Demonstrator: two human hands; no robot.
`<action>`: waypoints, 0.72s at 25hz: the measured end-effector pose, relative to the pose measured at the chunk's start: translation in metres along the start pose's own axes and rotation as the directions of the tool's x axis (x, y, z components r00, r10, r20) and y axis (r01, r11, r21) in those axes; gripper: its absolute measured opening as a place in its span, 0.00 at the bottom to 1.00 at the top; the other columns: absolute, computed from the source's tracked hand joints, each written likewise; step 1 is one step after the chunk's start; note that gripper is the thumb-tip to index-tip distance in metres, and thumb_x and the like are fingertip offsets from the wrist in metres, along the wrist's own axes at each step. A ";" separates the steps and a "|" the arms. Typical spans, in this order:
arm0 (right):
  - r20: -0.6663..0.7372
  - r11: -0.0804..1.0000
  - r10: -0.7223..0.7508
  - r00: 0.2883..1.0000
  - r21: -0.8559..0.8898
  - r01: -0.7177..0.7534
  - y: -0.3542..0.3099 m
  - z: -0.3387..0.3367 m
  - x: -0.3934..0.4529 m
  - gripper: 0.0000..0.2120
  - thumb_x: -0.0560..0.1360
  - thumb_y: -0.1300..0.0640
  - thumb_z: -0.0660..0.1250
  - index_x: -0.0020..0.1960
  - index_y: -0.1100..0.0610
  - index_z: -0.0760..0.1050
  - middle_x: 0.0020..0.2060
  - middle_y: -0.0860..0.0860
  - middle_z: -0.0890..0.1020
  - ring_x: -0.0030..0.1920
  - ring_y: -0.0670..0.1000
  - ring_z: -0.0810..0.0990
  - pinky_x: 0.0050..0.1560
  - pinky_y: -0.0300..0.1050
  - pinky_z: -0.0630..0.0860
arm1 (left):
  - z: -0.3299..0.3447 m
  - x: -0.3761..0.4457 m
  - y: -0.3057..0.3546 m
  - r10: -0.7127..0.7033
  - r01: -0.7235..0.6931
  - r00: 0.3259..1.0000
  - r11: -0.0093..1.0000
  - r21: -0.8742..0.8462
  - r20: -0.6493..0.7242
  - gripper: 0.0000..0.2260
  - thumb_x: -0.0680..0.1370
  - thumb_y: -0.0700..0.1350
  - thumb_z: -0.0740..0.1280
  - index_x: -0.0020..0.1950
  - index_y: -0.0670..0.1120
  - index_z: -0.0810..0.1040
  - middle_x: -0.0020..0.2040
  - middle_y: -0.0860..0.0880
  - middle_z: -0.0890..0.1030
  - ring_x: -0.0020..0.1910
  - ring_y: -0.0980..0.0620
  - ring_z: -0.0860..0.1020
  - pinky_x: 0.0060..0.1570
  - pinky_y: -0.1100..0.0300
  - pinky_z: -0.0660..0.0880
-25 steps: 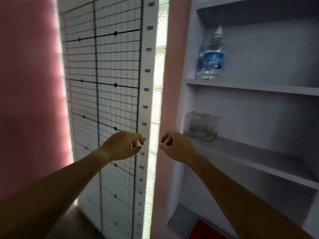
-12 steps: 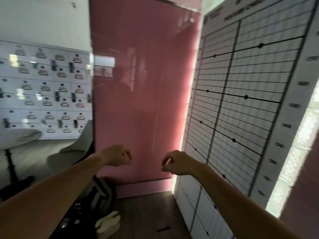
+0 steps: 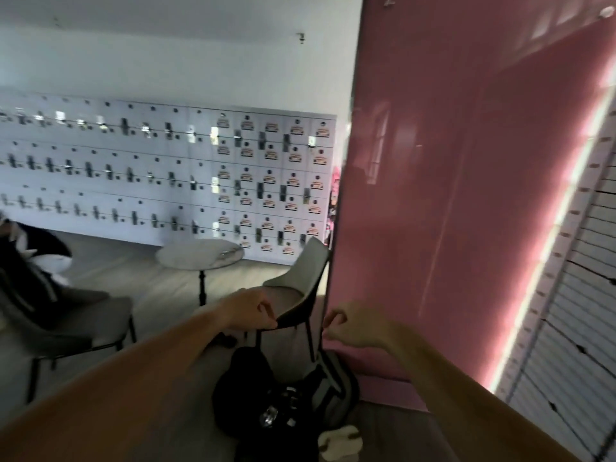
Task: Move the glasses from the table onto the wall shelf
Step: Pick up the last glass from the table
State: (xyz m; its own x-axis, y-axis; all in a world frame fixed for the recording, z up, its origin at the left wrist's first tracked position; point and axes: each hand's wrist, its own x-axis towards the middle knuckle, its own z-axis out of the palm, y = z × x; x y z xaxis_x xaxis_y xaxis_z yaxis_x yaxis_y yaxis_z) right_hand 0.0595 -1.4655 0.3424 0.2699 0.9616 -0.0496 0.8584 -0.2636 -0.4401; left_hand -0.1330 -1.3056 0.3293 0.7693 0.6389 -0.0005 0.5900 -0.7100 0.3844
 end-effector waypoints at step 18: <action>0.199 0.965 -0.262 0.944 0.070 0.253 -0.128 0.058 0.416 0.10 0.70 0.47 0.72 0.51 0.44 0.80 0.54 0.47 0.78 0.51 0.48 0.79 0.47 0.41 0.75 | -0.111 0.156 -0.302 -0.359 0.359 0.926 0.933 -0.026 -0.114 0.08 0.72 0.53 0.71 0.48 0.51 0.83 0.40 0.60 0.79 0.43 0.58 0.77 0.44 0.66 0.71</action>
State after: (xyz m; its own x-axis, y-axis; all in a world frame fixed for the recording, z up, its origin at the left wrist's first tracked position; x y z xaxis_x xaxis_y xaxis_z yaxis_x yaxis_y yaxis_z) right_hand 0.0370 -1.0274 0.3264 -0.0564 0.9923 -0.1099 0.8659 -0.0061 -0.5001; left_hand -0.2186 -0.9587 0.3150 0.4725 0.8807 -0.0329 0.8200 -0.4256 0.3827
